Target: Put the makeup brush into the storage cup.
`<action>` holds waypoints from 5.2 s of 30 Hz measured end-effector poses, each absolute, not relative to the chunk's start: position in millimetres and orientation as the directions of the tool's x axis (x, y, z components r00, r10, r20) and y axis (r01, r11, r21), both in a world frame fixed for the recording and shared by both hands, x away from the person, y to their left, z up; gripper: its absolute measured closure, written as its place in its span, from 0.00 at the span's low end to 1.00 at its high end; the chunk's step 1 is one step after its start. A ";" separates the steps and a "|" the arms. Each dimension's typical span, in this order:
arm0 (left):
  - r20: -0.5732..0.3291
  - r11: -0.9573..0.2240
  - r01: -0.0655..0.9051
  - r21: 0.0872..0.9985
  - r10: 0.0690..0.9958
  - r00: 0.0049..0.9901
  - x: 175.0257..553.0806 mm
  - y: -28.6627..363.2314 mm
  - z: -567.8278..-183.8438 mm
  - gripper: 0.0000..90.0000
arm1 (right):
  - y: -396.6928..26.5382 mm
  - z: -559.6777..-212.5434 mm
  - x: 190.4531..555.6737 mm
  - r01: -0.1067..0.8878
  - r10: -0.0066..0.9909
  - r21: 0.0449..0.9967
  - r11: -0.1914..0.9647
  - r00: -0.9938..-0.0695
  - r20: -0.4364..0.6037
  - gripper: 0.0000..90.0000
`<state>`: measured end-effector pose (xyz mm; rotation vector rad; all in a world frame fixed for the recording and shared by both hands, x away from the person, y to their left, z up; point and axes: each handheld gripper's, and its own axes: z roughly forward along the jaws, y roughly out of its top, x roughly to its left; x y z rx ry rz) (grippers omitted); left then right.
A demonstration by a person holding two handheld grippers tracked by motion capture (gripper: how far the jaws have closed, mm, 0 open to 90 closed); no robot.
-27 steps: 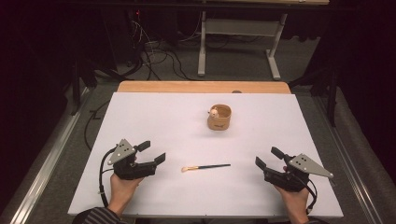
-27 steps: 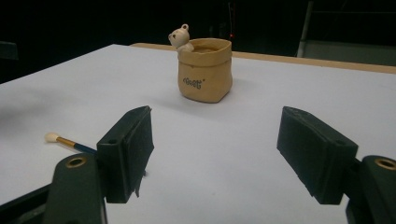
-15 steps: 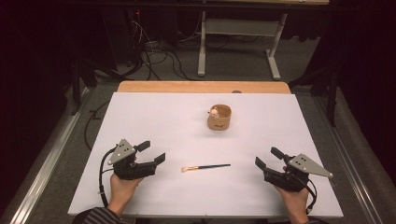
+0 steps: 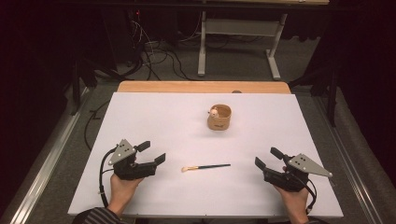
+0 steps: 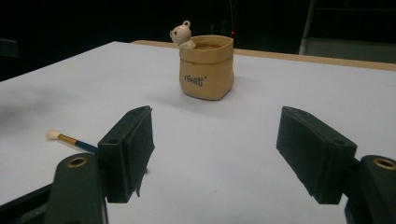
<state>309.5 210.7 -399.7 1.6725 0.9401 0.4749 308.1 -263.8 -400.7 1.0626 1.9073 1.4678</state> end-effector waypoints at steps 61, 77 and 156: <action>-0.158 -0.082 0.354 0.932 0.786 0.598 311.2 211.5 -401.6 0.25 | -212.3 -379.7 320.9 0.296 0.705 0.942 0.156 -0.701 0.103 0.32; -0.169 -0.076 0.361 0.929 0.782 0.599 312.6 210.6 -402.3 0.25 | -185.5 -373.9 328.4 0.290 0.667 0.939 0.184 -0.739 0.097 0.33; -0.164 -0.078 0.352 0.933 0.778 0.607 310.2 211.8 -400.6 0.25 | -103.2 -353.0 355.6 0.288 0.572 0.883 0.370 -0.820 0.027 0.32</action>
